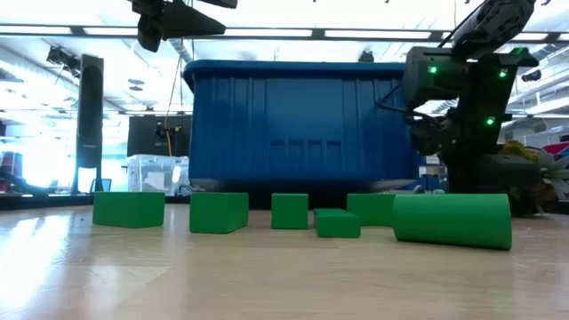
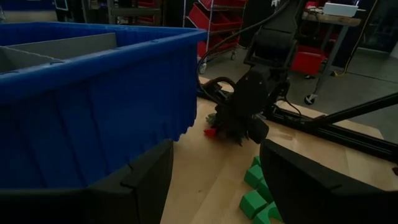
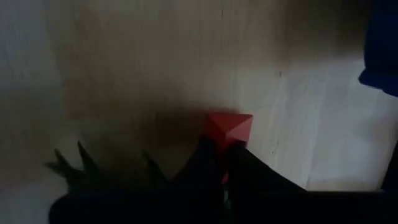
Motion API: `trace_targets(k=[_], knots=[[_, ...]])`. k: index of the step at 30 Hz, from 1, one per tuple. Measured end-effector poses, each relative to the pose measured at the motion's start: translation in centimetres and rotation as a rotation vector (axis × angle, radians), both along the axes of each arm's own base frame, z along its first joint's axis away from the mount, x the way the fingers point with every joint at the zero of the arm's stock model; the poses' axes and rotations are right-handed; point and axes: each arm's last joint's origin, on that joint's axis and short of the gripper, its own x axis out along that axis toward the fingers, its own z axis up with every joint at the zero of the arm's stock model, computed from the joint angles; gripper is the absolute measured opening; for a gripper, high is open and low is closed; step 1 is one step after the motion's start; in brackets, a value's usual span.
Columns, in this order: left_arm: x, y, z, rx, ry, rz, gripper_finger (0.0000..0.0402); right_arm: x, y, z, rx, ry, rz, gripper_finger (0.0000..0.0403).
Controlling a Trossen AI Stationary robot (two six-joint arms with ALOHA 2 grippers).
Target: Sort Items/Unsort Items
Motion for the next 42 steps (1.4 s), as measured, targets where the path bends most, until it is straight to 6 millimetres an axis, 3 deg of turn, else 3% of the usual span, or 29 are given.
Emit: trace_targets(k=[15,20,26,42], knots=[[0.0,0.0,0.0,0.000,0.000,0.000,0.0248,-1.4,2.6,4.8,0.232,-0.325,0.022,0.0002],[0.0,0.0,0.0,0.000,0.000,0.000,0.0248,-0.4,3.7,5.8,0.299,-0.460,0.080,0.0002],[0.0,0.0,0.0,0.000,0.000,0.000,0.0248,1.4,5.0,9.1,0.319,-0.624,0.194,0.0001],[0.0,0.0,0.0,0.000,0.000,0.000,0.0248,3.6,4.9,15.1,0.302,-0.863,0.244,0.0000]])
